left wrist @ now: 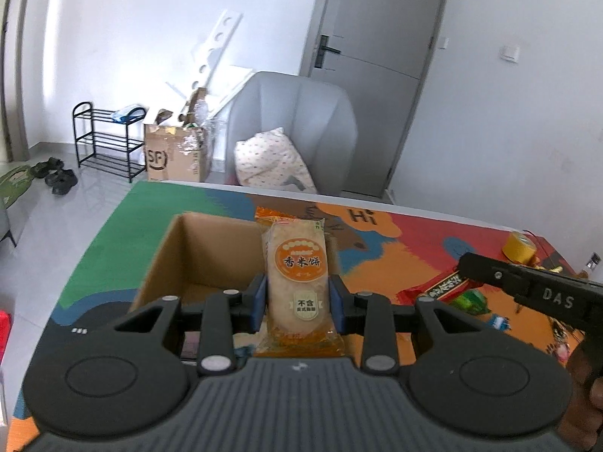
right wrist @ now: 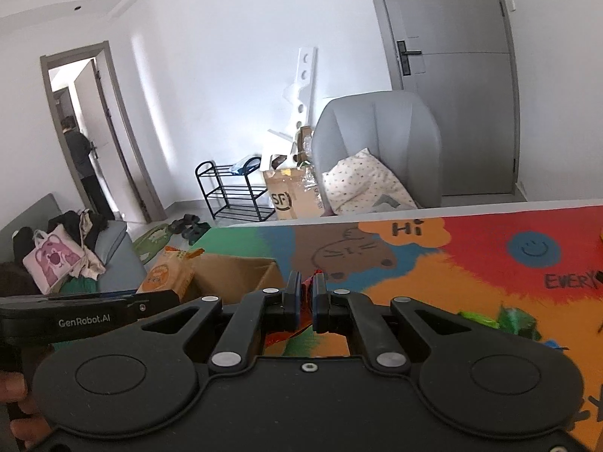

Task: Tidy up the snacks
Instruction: 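Carry both packets over the cardboard box and open both tools to drop them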

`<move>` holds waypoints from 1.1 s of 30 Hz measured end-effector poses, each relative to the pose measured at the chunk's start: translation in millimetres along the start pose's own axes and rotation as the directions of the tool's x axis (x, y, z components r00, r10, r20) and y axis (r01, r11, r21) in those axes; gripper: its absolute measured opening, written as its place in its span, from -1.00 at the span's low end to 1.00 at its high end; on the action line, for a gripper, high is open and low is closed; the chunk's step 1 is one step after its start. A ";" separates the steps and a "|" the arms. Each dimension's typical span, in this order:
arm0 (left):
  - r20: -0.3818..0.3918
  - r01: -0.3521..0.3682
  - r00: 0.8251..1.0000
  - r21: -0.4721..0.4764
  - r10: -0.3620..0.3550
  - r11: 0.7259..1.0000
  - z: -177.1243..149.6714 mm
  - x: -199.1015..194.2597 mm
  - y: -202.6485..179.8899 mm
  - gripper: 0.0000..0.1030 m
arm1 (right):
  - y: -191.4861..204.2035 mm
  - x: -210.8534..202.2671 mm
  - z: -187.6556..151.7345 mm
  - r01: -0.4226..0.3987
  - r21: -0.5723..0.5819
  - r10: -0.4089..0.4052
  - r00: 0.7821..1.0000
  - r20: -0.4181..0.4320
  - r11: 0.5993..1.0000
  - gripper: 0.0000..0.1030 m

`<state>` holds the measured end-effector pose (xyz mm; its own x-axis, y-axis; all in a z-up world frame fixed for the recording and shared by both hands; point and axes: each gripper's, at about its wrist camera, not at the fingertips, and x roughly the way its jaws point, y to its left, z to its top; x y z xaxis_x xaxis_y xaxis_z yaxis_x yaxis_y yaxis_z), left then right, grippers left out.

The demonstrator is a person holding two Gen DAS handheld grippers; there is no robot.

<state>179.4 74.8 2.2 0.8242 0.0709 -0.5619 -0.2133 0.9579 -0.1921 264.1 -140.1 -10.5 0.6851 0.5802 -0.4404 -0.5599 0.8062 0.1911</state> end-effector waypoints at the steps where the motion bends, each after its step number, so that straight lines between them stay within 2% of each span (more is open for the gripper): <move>1: 0.000 -0.006 1.000 -0.006 0.006 1.000 0.9 0.1 5.1 -0.36 | 2.4 2.5 0.3 -0.002 -0.003 0.002 1.000 -0.005 1.000 -0.92; 10: 0.000 -0.052 0.999 -0.069 0.052 0.996 6.3 10.1 38.2 -0.35 | 24.4 15.2 4.6 -0.007 -0.034 0.006 1.000 -0.017 0.999 -0.92; 13: -0.005 -0.089 0.996 -0.086 0.089 0.992 7.9 11.6 45.4 -0.27 | 30.6 20.3 6.3 -0.014 -0.045 0.013 1.000 -0.022 0.999 -0.92; 23: -0.006 -0.078 0.997 -0.117 0.078 0.990 0.6 -3.3 60.5 0.05 | 53.0 40.1 12.8 -0.057 -0.066 0.055 0.998 -0.027 0.996 -0.92; 27: 0.002 -0.080 0.997 -0.122 0.081 0.989 -1.3 -9.6 63.1 0.16 | 58.5 48.7 16.4 -0.073 -0.040 0.073 0.997 -0.008 0.996 -0.91; 30: 0.000 -0.090 0.996 -0.127 0.091 0.988 -2.1 -10.0 63.4 0.33 | 56.0 52.8 19.2 -0.101 -0.008 0.101 0.995 0.010 0.995 -0.79; 33: -0.003 -0.101 0.995 -0.124 0.102 0.987 -3.2 -10.4 63.6 0.49 | 52.4 51.7 17.5 -0.091 -0.002 0.091 0.996 -0.001 0.996 -0.54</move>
<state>155.6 134.2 -6.8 0.7965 0.1671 -0.5811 -0.3590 0.9040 -0.2321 278.4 -65.8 -8.0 0.6305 0.6513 -0.4223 -0.6209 0.7496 0.2292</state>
